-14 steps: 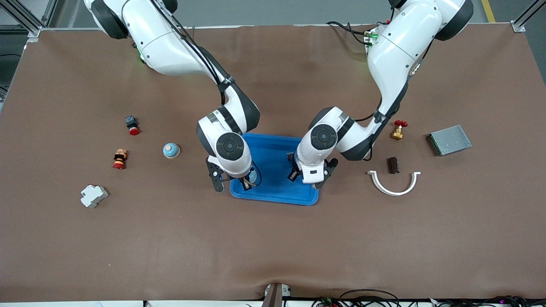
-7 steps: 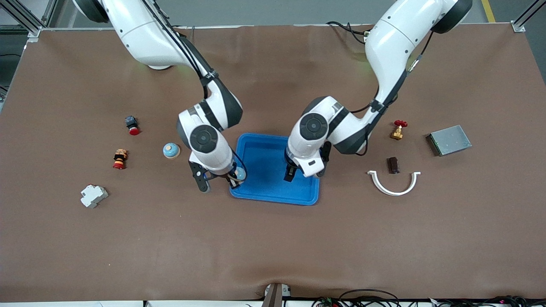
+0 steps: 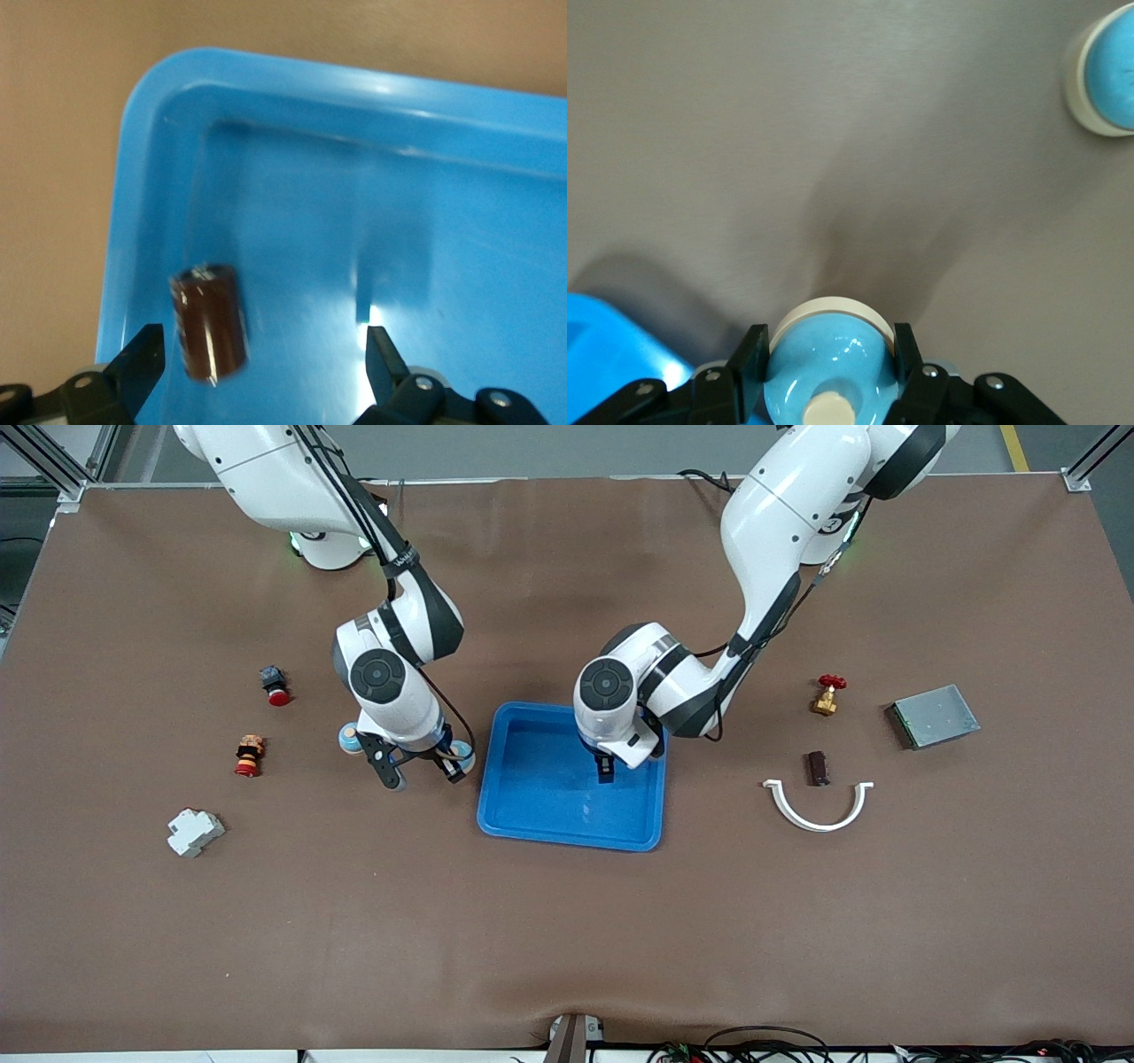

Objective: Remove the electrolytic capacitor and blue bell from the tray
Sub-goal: 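Carry the bell toward the first bell while the left gripper lifts the capacitor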

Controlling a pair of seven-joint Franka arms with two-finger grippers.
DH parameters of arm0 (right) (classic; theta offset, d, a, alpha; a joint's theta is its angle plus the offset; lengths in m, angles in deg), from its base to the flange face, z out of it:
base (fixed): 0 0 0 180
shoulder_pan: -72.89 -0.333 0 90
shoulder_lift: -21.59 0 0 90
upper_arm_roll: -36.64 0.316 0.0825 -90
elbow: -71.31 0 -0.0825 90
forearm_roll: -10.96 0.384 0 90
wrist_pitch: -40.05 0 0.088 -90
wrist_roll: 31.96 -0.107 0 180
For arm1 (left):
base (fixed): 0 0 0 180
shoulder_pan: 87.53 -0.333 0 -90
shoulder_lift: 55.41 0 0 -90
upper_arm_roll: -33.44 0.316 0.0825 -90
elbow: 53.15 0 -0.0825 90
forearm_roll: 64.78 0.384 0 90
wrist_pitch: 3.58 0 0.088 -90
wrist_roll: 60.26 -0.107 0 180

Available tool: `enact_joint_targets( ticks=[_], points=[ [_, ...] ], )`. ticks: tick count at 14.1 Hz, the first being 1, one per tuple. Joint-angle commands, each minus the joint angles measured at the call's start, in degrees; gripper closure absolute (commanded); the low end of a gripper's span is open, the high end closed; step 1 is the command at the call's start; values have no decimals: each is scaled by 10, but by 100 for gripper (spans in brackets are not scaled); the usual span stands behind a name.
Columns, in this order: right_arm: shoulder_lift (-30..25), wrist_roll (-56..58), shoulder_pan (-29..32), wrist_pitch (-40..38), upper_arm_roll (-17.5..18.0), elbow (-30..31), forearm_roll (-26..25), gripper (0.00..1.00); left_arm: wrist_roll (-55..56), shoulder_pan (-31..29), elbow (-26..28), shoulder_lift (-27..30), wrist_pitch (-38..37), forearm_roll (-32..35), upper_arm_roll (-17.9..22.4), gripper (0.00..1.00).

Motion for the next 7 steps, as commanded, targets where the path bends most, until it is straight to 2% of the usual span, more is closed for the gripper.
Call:
enact_joint_targets(
  ticks=[1,7],
  points=[
    [-43,24,9,25,6,61,7,100,17,0,16,11,-17,15,2,0],
    [-71,60,16,40,6,117,7,100,19,3,12,0,-20,36,2,0]
  ],
)
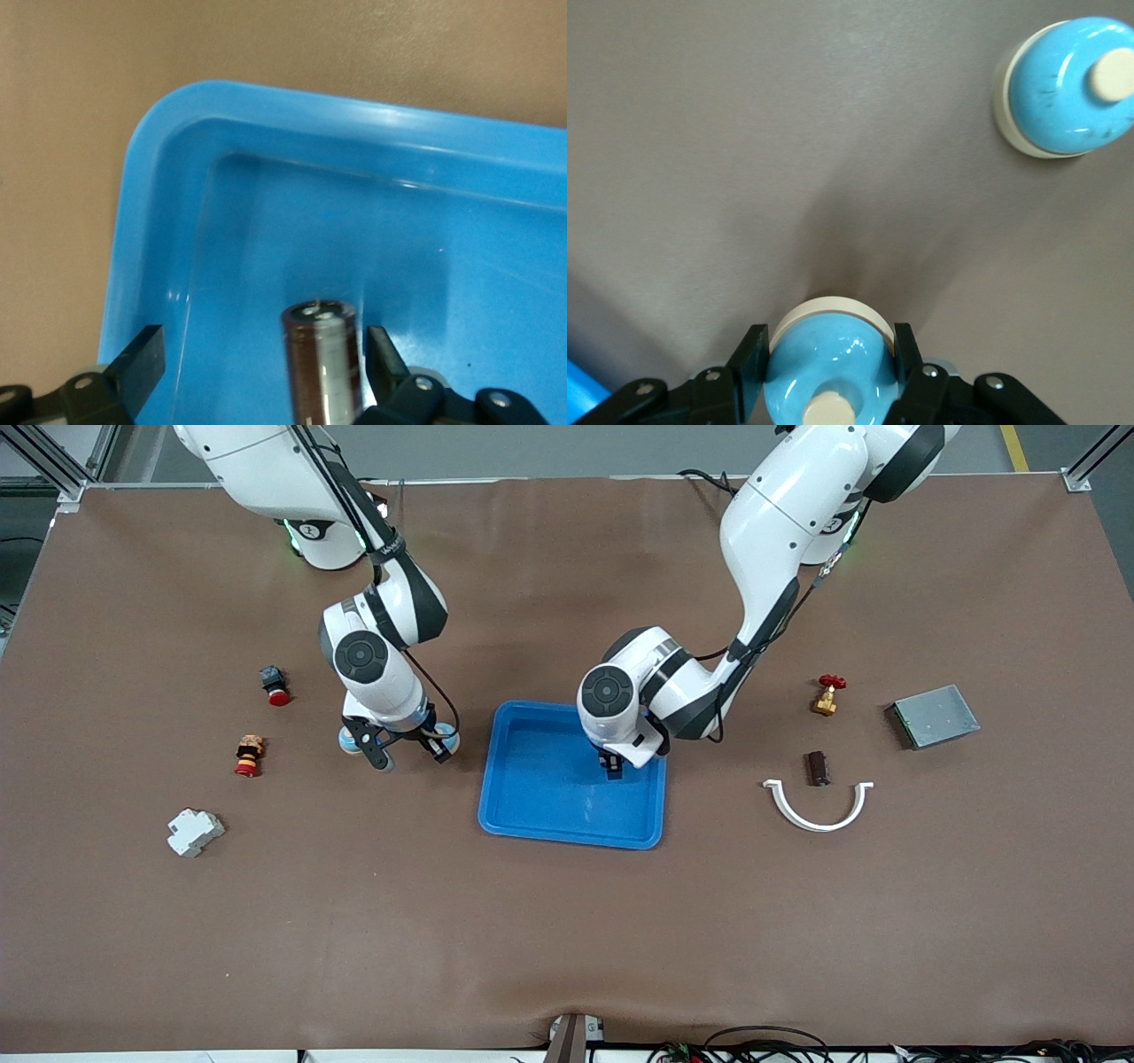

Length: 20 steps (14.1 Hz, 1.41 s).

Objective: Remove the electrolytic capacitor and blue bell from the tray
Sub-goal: 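Carry the bell toward the first bell while the left gripper lifts the capacitor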

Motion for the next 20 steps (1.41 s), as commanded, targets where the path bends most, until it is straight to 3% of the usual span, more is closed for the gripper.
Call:
enact_joint_targets(
  ticks=[1,7,13,14,15,16,17,19,20],
  points=[
    [-27,20,9,12,6,32,6,100,14,4,2,0,-4,26,1,0],
    [-30,78,31,74,4,89,5,100,11,8,0,-6,0,29,1,0],
    [-26,92,42,87,4,93,4,100,10,14,-4,-11,0,31,1,0],
    [-26,91,42,90,4,93,5,100,8,14,-4,-10,0,32,1,52],
    [-25,85,42,92,4,92,5,100,7,14,-4,-11,0,36,1,70],
    [-24,83,43,91,4,92,5,72,7,15,-4,-12,0,38,0,72],
    [-24,76,42,92,4,92,6,1,7,20,-5,-13,0,37,0,83],
    [-25,60,39,91,4,92,6,0,8,21,-9,-13,0,37,0,99],
    [-27,60,39,88,4,91,6,0,8,21,-11,-13,0,37,0,100]
  ],
)
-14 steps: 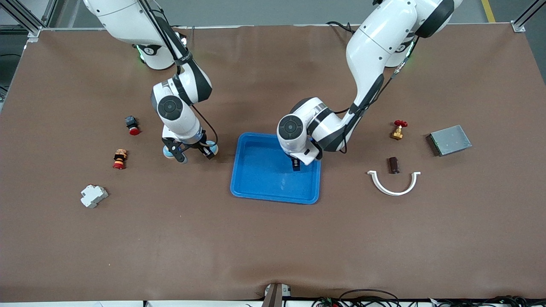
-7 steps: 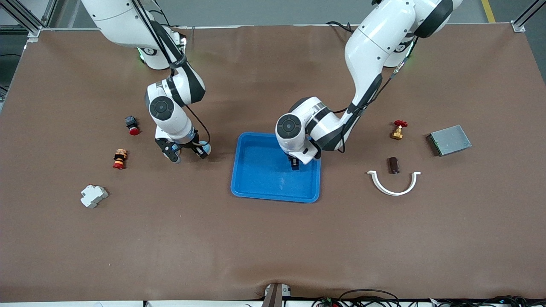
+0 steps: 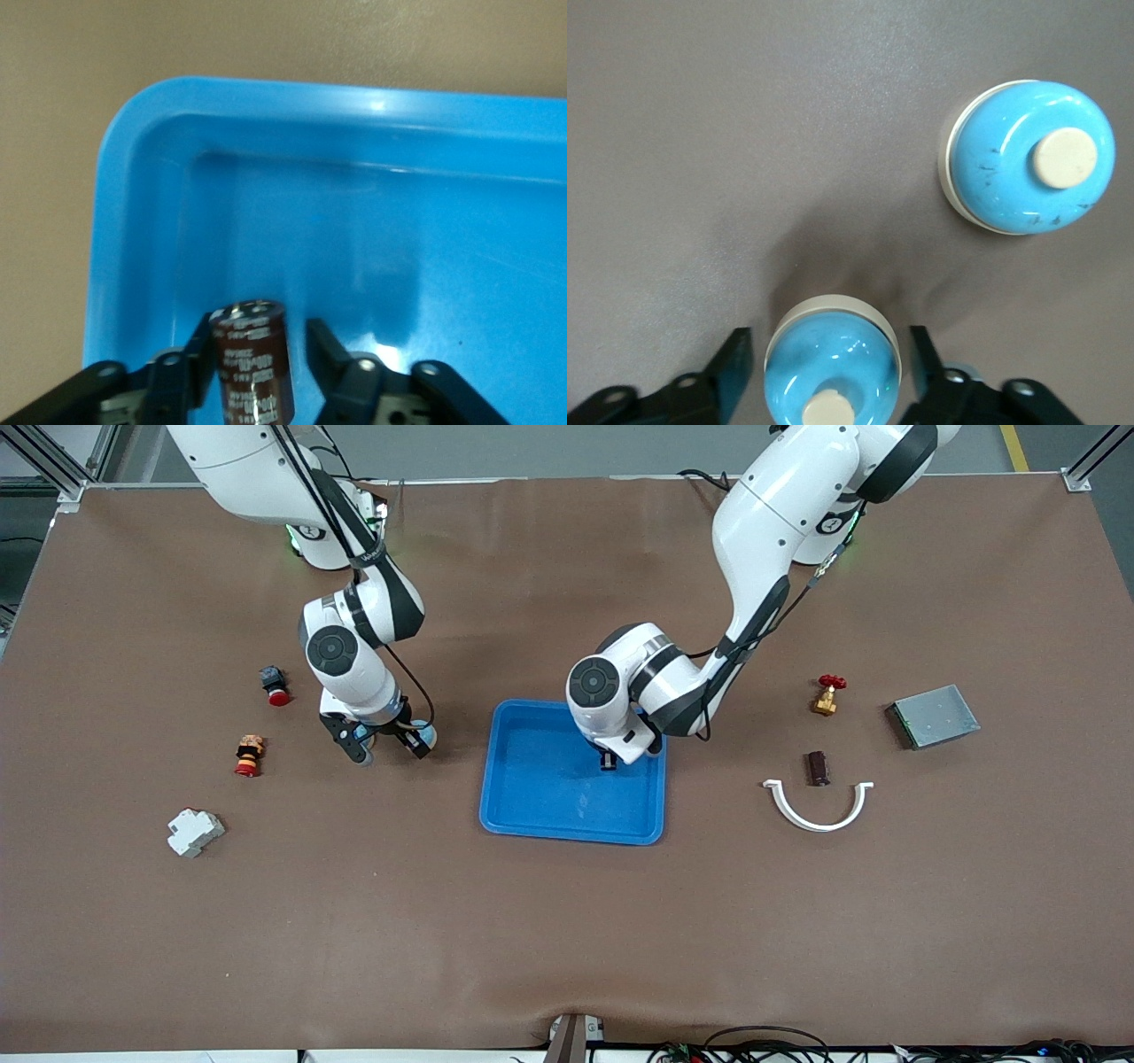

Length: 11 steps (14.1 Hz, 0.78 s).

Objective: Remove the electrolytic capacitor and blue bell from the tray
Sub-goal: 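Carry the bell toward the first bell while the left gripper lifts the capacitor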

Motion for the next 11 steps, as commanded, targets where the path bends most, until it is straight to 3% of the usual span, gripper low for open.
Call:
enact_joint_targets(
  ticks=[1,5,11],
  points=[
    [-23,-10,7,-2,6,17,3,0,7,10,-7,-8,0,11,1,100],
    [-57,-2,10,-38,6,16,3,0,3,9,-8,-2,0,13,1,100],
    [-96,27,30,-89,7,16,3,0,-150,18,-19,20,-50,60,-1,100]
  ],
)
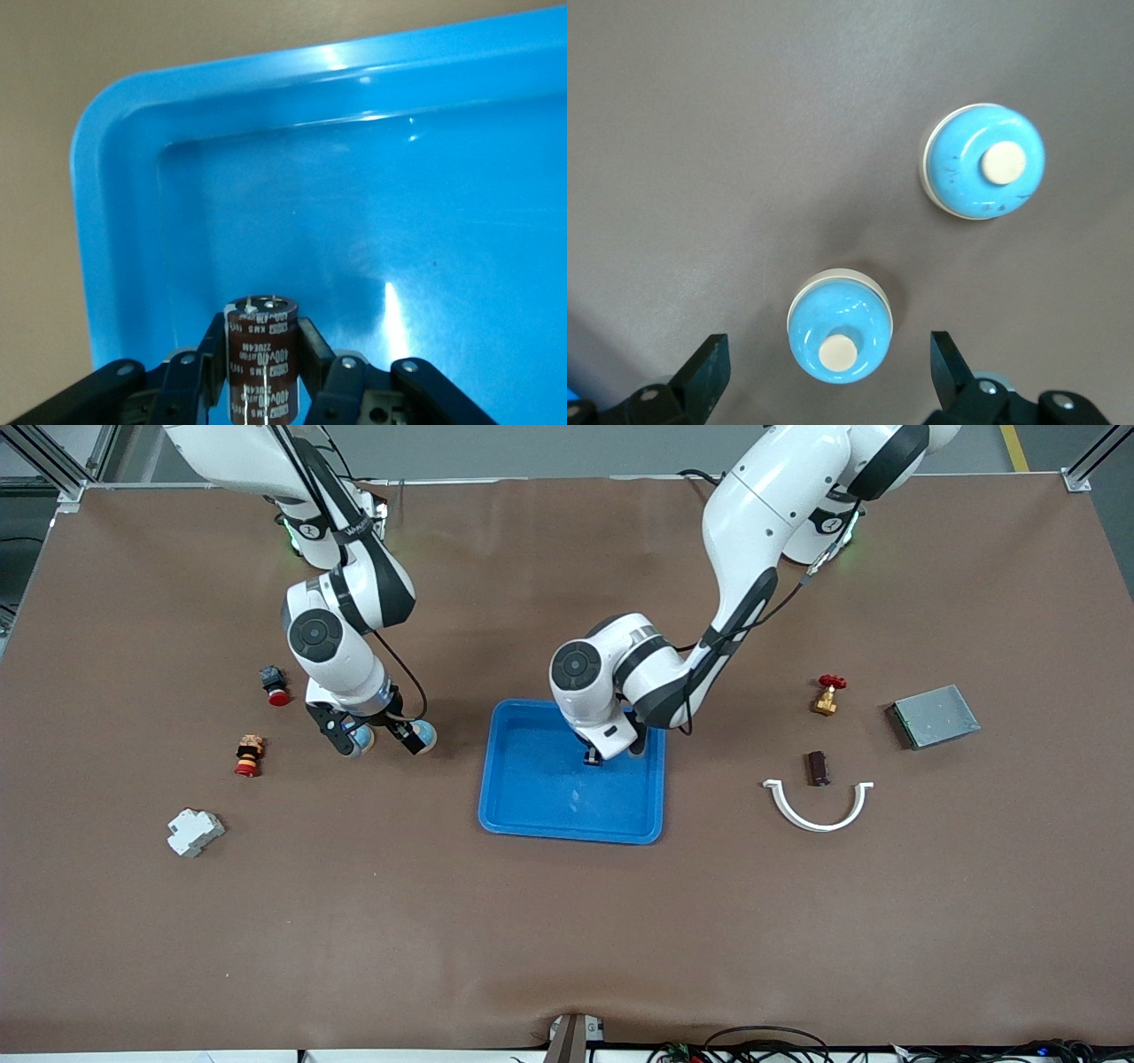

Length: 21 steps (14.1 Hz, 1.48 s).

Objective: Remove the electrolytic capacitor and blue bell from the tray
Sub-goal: 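Set the bell down with the right gripper while the left gripper carries the capacitor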

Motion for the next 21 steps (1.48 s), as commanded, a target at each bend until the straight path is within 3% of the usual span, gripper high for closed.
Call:
enact_joint_targets(
  ticks=[1,9,13,18,21],
  points=[
    [-29,26,23,-18,8,16,3,0,-93,-3,-1,29,-49,10,2,100],
    [-54,30,23,-47,6,10,3,0,-458,-155,5,147,-161,-36,-4,100],
    [-55,36,19,-77,7,-41,1,0,-701,-267,4,176,-168,-65,-4,100],
    [-54,90,19,-171,9,-111,0,0,-946,-376,6,164,-104,-57,-2,100],
    [-55,153,26,-199,4,-134,-1,0,-1052,-408,5,127,-37,-55,0,100]
  ],
)
